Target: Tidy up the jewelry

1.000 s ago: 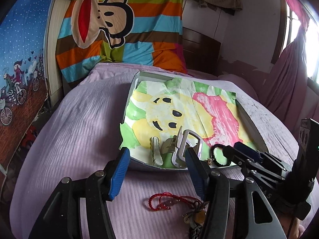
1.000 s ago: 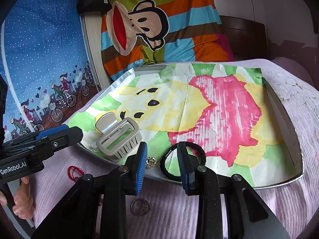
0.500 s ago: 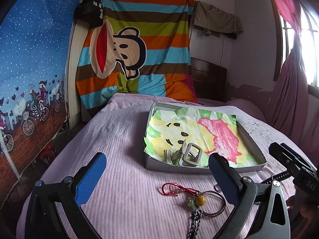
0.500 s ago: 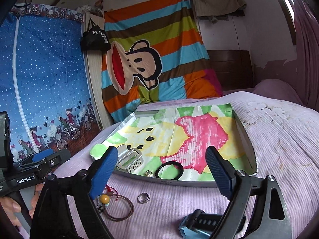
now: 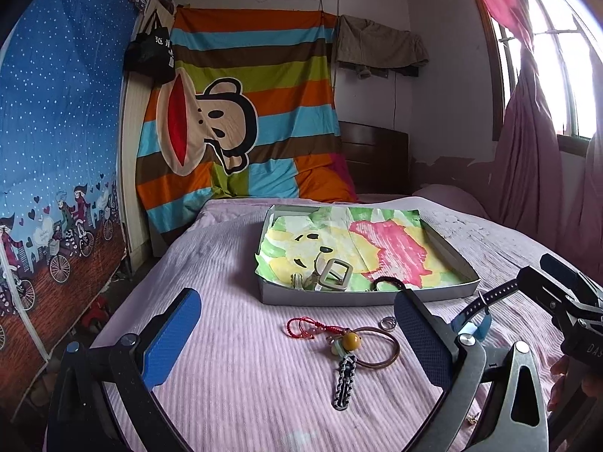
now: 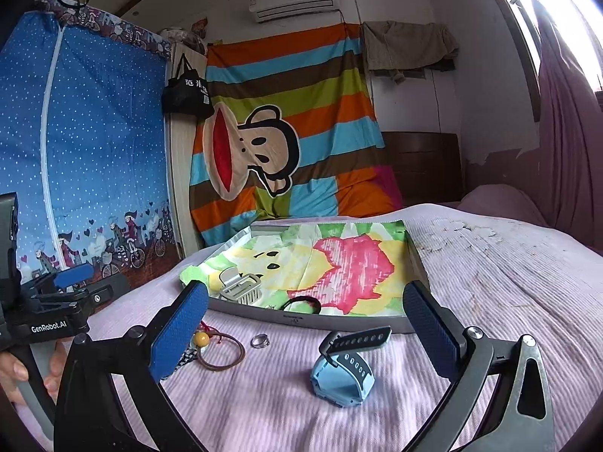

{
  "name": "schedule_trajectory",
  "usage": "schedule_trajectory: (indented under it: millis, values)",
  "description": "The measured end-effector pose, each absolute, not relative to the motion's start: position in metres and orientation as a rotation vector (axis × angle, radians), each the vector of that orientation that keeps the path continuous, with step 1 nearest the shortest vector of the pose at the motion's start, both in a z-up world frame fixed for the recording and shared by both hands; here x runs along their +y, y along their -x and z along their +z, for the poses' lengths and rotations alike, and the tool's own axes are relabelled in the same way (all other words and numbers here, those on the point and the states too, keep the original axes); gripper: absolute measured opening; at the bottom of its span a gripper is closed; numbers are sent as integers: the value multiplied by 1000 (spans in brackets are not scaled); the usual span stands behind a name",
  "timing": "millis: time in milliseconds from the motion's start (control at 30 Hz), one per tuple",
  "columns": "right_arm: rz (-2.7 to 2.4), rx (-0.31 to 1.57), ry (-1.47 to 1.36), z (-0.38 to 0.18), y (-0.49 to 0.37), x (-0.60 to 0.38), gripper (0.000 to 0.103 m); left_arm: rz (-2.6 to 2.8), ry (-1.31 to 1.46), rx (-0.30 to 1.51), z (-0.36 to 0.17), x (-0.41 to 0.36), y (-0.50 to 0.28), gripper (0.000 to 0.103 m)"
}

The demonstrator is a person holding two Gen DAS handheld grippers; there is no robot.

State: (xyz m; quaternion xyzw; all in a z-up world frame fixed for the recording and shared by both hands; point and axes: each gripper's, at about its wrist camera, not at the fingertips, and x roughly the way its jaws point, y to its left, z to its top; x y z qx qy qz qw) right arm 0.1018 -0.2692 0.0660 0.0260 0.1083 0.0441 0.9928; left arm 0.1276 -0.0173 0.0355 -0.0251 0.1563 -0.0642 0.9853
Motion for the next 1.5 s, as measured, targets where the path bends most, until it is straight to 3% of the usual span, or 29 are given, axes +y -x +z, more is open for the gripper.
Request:
schedule_trajectory:
  millis: [967,1500]
  values:
    - [54,272,-17,41,-59,-275,102,-170,53,359,19,-22,-96,103]
    - [141,436,11,19,-62,-272,102,-187,52,630,-9,-27,-134,103]
